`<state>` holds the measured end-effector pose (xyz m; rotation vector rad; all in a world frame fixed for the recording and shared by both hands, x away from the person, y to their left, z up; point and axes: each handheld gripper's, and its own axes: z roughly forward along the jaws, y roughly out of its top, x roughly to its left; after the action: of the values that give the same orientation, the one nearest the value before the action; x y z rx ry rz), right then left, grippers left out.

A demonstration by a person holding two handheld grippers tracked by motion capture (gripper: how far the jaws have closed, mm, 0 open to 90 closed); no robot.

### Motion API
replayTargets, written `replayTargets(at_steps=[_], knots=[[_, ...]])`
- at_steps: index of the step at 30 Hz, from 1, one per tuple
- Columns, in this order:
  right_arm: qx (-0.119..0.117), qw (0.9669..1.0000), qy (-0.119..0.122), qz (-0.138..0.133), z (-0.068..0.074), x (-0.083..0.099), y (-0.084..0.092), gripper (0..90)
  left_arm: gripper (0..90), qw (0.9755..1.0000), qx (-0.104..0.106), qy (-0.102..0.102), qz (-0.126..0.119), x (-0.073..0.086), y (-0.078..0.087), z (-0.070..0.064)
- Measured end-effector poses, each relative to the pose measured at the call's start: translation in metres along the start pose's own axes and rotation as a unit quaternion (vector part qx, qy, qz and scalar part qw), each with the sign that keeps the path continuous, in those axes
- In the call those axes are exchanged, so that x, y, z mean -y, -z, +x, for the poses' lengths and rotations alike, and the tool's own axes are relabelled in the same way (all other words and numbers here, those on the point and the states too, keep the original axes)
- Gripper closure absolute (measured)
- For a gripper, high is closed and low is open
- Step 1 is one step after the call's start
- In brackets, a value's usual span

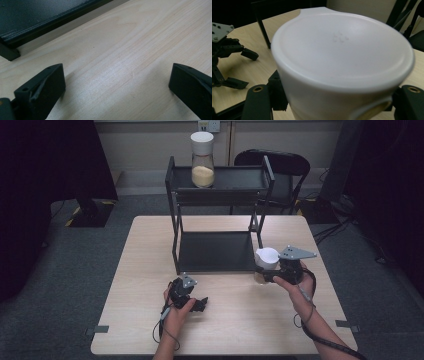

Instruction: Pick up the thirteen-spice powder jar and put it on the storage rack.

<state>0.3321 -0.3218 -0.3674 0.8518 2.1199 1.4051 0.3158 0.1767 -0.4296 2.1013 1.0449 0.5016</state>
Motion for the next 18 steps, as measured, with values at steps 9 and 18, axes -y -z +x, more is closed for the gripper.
replayTargets(at_steps=[9,18], knots=[[-0.021,0.9998,0.005,0.003,0.004,-0.026,-0.010,30.2,0.0,1.0000,0.000,0.000,0.000,0.000,0.000,0.000],[-0.033,0.9993,0.015,0.008,0.007,-0.051,-0.022,30.3,0.0,1.0000,0.000,0.000,0.000,0.000,0.000,0.000]])
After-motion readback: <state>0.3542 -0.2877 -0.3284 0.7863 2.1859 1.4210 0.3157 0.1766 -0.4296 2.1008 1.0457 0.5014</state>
